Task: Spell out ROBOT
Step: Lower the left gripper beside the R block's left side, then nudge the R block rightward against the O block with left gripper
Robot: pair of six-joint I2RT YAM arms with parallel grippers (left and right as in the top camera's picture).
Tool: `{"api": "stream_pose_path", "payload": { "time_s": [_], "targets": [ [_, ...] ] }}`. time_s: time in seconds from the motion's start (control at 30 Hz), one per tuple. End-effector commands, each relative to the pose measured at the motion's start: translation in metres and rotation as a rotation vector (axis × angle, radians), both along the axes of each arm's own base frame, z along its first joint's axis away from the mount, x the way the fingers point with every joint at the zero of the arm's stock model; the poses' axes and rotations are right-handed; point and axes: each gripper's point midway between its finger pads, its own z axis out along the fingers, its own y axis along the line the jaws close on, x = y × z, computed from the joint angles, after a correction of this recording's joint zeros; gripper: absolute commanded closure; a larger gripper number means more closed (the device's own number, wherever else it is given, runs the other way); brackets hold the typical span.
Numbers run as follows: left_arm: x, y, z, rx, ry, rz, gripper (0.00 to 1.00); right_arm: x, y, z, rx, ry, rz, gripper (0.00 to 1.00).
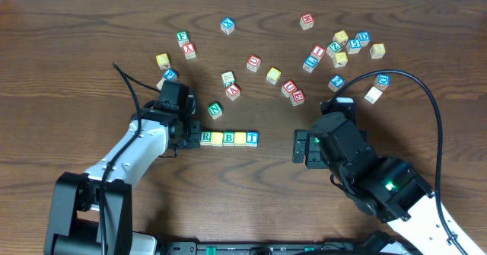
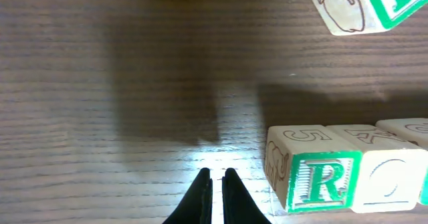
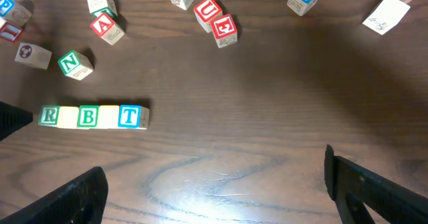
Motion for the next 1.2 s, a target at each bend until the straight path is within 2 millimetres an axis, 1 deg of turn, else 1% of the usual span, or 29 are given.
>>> {"api": "stream_pose_path", "payload": {
  "time_s": [0.0, 0.33, 0.83, 0.9, 1.17],
  "targets": [
    [-0.007, -0.006, -0.006, -0.011, 0.024, -0.019, 0.92, 0.002, -0.003, 0.001, -0.017, -0.006, -0.003, 0.01],
    [-0.011, -0.027, -0.005, -0.007, 0.012, -0.112, 0.93, 0.002, -0.003, 0.001, -0.017, -0.006, -0.003, 0.01],
    [-0.011, -0.028, -0.005, -0.011, 0.011, -0.113, 0.92, 0.002, -0.003, 0.001, -0.016, -0.006, -0.004, 0.01],
    [-0.012, -0.032, -0.004, -0.035, 0.016, -0.119, 0.93, 0.002, -0.003, 0.001, -0.017, -0.006, -0.004, 0.01],
    [-0.013, -0.033, -0.004, -0.042, 0.018, -0.121, 0.92, 0.002, -0.003, 0.001, -0.017, -0.006, -0.003, 0.01]
  ]
}}
